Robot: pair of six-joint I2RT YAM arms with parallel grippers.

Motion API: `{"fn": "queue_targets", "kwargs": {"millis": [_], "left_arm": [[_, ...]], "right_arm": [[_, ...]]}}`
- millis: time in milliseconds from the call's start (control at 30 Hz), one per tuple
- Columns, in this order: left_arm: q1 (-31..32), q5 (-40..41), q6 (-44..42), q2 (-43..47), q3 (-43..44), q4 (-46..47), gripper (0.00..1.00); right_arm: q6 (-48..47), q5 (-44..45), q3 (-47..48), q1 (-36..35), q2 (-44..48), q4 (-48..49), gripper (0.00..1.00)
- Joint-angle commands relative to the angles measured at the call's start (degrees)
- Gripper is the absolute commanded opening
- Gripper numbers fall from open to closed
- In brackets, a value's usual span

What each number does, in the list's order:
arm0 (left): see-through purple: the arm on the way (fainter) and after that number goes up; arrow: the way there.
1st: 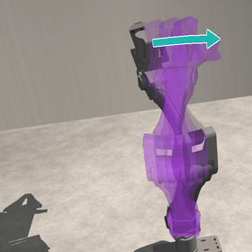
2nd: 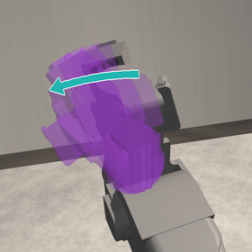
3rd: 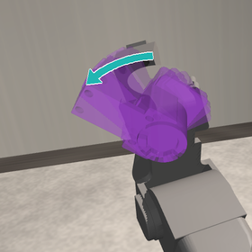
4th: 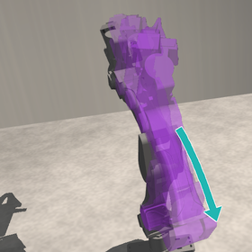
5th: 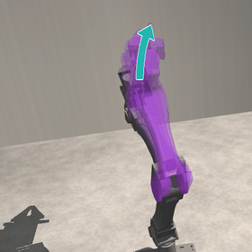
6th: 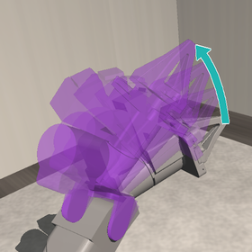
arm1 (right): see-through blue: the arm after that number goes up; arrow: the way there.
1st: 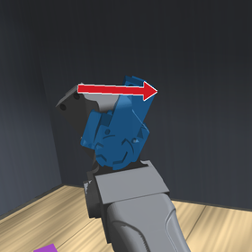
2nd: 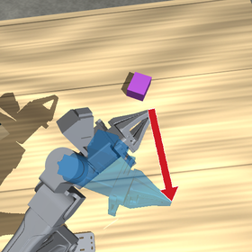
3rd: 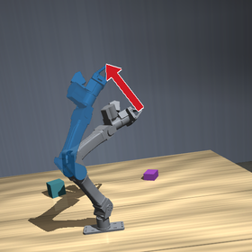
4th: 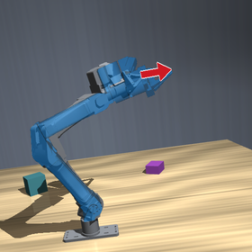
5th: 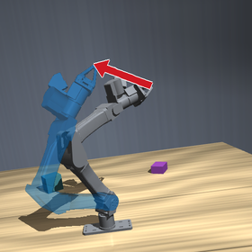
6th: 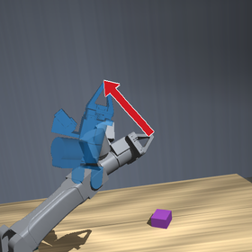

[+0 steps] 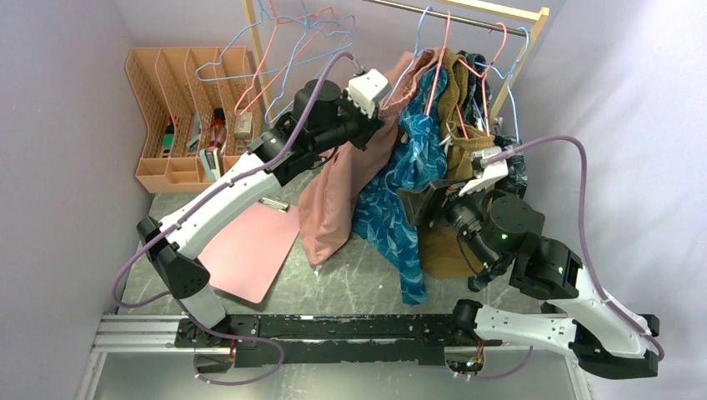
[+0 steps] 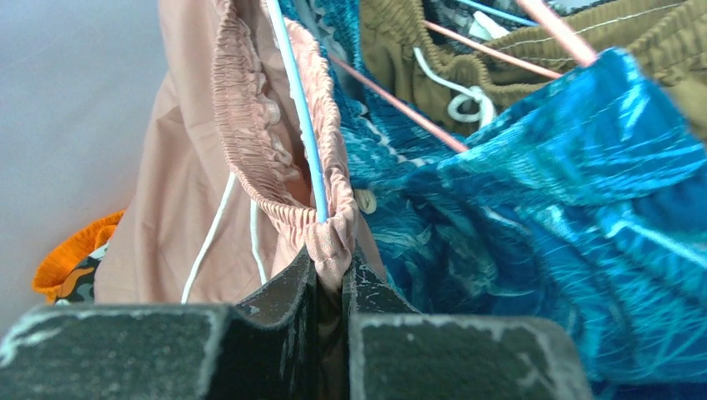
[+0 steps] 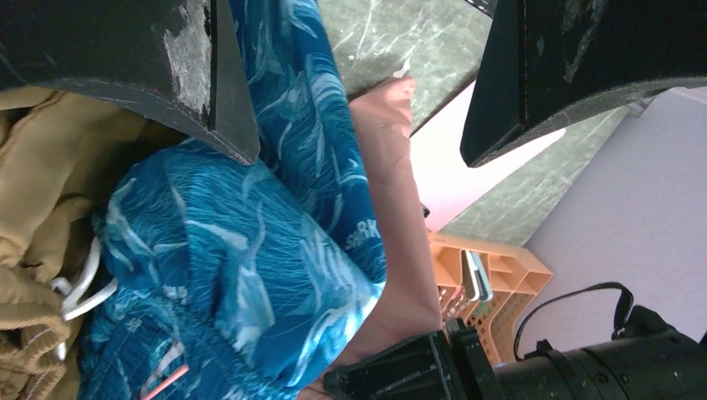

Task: Place the shorts on the hanger
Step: Place the hanger at the clothesline.

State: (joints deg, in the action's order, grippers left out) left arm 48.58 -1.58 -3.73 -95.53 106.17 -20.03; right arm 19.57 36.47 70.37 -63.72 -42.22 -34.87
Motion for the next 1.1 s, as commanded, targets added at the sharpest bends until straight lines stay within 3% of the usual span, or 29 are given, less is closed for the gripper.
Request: {"fn": "queue_targets", "kwargs": {"millis": [0,533,667,867,1067], "left_arm": [[3.70,-5.69,-0.16,-1.45,4.46,1.72,0.07],[11.68,-0.78,4.82,-3.92,10.80,2.86,0.07],[13.47,0.14,5.10,-3.31,7.62,3.24,0.11],[14.17,7.36,6.22,-0.63,0.28,6.23,0.07],[14.26,10.79,3.93,4.02,-4.93,15.50,0.07]], "right_arm": [[-2.01,1.96,2.70,-0.05,0.79,0.01,0.95],[-4.04,3.40,6.50,-0.05,1.29,0.65,0.95],[-3.83,3.35,7.10,-0.07,1.16,0.09,0.95],[-2.96,3.25,6.34,-0.05,1.81,0.18,0.95],[-2.36,3.28,6.09,-0.06,1.53,0.21,0.95]]}}
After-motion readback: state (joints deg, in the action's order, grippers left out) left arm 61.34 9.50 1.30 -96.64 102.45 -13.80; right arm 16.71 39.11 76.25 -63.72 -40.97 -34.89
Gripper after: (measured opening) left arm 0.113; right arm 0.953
